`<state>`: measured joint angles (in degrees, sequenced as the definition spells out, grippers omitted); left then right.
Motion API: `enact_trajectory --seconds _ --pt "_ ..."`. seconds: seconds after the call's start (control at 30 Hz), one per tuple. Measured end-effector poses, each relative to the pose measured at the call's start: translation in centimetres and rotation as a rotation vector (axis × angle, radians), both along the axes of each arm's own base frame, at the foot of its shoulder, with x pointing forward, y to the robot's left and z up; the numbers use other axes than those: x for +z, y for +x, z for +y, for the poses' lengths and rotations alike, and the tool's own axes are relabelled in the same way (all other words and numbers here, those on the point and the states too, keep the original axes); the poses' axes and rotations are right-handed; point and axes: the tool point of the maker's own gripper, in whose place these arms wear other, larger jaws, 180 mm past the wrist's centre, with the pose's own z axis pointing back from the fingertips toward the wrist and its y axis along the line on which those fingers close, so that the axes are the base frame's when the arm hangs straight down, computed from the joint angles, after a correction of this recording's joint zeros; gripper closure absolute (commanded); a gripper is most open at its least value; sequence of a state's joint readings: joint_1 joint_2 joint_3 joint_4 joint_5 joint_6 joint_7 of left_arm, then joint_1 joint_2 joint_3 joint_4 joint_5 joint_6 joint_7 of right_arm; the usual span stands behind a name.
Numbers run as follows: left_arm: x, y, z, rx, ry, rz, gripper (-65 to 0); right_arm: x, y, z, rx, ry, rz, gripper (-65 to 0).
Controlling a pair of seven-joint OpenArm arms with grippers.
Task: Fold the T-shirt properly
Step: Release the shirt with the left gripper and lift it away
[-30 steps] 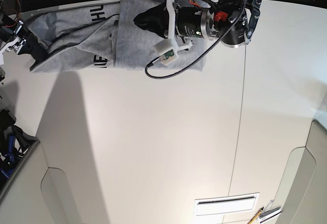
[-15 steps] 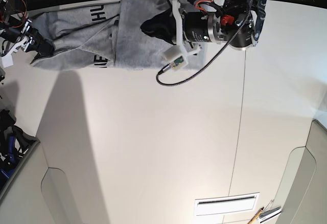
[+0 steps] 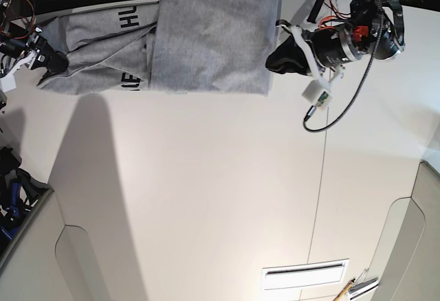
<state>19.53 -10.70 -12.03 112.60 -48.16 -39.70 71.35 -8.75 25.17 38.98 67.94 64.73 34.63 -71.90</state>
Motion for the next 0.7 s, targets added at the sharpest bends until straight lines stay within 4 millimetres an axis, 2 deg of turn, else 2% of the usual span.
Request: enact_trajectory --seconds 0.13,0.23,0.37,0.53,0.7 --pt "-0.7 -0.8 3.7 0.081 0.07 0.025 -5.4 2.0 1.3 -2.6 -0.065 -0.052 -0.069 0.0" --pt "-1.2 -1.9 5.2 0.114 0.095 0.053 -5.4 2.9 1.9 -3.0 -0.076 -0.061 -0.1 0.0" --pt "-1.9 -3.4 5.0 0.116 0.088 0.095 -5.4 3.7 2.1 -2.2 -0.054 -0.032 -0.126 0.0" --pt "-2.5 -4.6 5.0 0.116 0.089 0.128 -5.4 7.0 3.0 -0.2 0.021 0.033 -0.227 0.0" --pt "-4.5 -5.2 5.4 0.161 0.051 0.183 -5.4 10.2 3.7 1.6 0.109 0.024 -0.326 0.0"
